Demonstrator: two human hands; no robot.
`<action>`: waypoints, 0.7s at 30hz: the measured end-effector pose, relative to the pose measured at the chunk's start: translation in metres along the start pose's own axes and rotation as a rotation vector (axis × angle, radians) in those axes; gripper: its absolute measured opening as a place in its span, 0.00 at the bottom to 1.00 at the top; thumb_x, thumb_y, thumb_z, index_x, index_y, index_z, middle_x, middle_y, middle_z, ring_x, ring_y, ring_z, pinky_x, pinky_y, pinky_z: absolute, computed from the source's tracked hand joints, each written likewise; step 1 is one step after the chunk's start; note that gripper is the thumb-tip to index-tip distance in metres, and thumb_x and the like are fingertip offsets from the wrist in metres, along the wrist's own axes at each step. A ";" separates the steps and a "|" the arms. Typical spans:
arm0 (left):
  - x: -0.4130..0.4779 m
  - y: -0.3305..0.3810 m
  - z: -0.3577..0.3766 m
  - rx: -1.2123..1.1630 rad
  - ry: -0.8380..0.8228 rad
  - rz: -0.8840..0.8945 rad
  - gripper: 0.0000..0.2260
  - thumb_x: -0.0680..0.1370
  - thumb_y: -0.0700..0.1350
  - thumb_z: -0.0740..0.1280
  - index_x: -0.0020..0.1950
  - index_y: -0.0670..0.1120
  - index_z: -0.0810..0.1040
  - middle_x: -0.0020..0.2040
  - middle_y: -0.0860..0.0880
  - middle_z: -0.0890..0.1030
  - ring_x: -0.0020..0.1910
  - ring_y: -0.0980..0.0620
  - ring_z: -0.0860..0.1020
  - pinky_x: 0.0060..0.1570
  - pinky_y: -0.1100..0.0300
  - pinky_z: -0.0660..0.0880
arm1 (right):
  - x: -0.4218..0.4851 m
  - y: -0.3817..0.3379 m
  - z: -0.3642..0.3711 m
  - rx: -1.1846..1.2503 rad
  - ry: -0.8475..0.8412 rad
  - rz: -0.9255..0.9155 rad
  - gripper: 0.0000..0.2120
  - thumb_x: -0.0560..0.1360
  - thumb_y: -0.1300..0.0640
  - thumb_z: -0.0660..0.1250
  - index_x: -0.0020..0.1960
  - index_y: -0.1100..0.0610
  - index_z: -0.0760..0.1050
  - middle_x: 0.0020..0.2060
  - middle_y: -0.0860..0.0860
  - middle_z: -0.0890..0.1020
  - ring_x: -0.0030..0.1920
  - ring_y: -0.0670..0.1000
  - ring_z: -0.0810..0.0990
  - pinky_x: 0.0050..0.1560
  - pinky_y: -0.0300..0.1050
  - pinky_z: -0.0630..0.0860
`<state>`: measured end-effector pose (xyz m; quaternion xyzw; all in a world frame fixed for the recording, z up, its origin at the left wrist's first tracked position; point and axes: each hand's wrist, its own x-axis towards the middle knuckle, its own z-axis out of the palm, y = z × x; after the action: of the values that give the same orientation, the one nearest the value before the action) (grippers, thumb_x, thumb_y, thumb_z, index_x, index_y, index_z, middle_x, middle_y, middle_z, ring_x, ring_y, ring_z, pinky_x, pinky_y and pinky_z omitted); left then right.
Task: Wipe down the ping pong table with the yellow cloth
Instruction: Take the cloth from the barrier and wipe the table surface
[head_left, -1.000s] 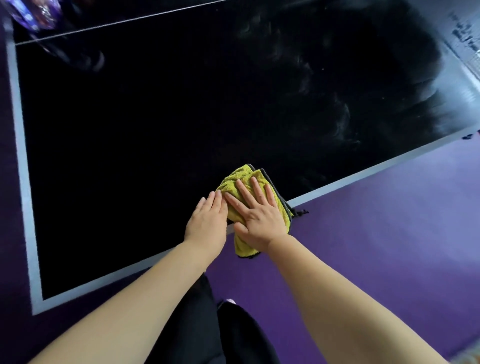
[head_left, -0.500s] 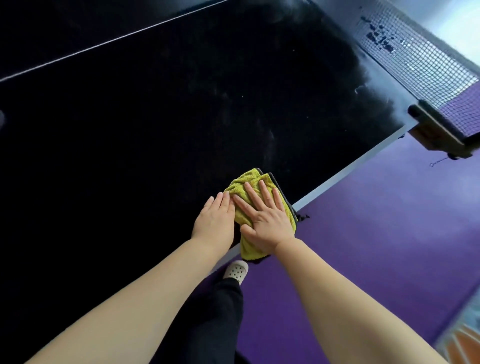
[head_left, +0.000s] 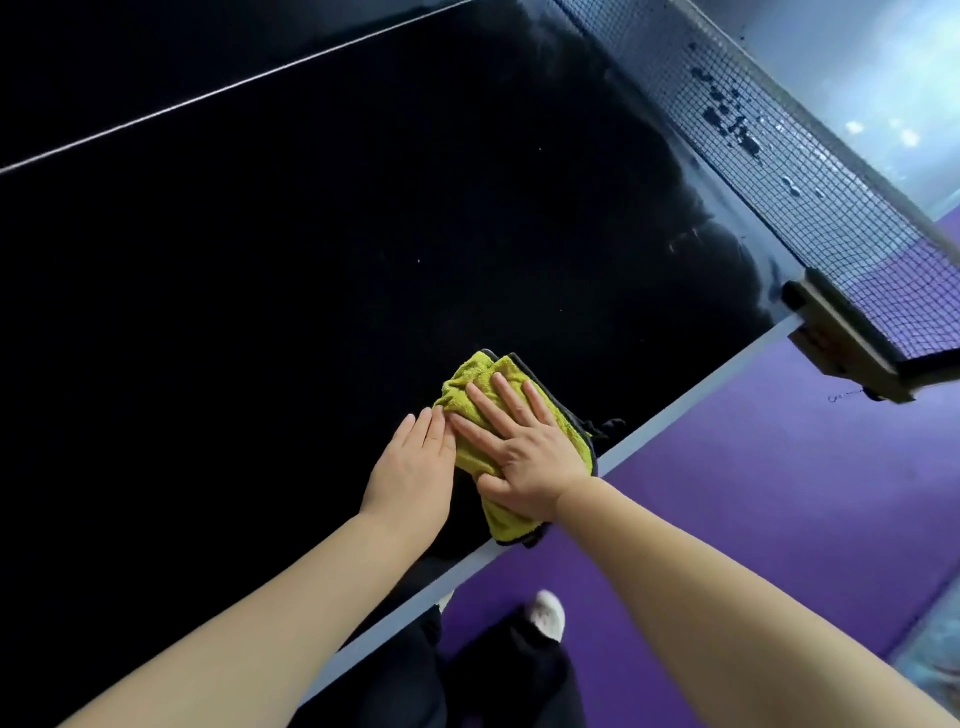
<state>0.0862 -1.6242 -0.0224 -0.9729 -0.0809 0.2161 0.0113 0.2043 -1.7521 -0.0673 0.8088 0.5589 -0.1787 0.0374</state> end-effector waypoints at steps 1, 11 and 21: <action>0.001 0.001 0.000 -0.017 0.000 -0.013 0.25 0.82 0.44 0.49 0.76 0.37 0.45 0.77 0.38 0.48 0.76 0.42 0.46 0.74 0.49 0.43 | 0.002 0.004 -0.001 -0.009 -0.005 -0.031 0.35 0.75 0.40 0.49 0.78 0.40 0.38 0.78 0.47 0.37 0.76 0.54 0.29 0.74 0.58 0.31; 0.002 0.030 -0.010 -0.186 -0.027 -0.381 0.24 0.83 0.46 0.48 0.76 0.38 0.47 0.77 0.40 0.51 0.76 0.44 0.48 0.74 0.49 0.42 | 0.047 0.049 -0.024 -0.209 -0.025 -0.481 0.38 0.73 0.38 0.51 0.79 0.41 0.41 0.78 0.49 0.40 0.77 0.56 0.32 0.74 0.59 0.33; 0.027 0.015 -0.005 -0.316 -0.028 -0.632 0.24 0.82 0.46 0.44 0.76 0.38 0.45 0.77 0.38 0.48 0.76 0.42 0.47 0.74 0.48 0.42 | 0.143 0.058 -0.057 -0.382 -0.001 -0.876 0.37 0.71 0.37 0.54 0.78 0.42 0.49 0.79 0.53 0.51 0.78 0.60 0.45 0.76 0.62 0.44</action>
<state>0.1146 -1.6346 -0.0296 -0.8865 -0.4105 0.2002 -0.0744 0.3158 -1.6312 -0.0691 0.4757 0.8701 -0.0724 0.1068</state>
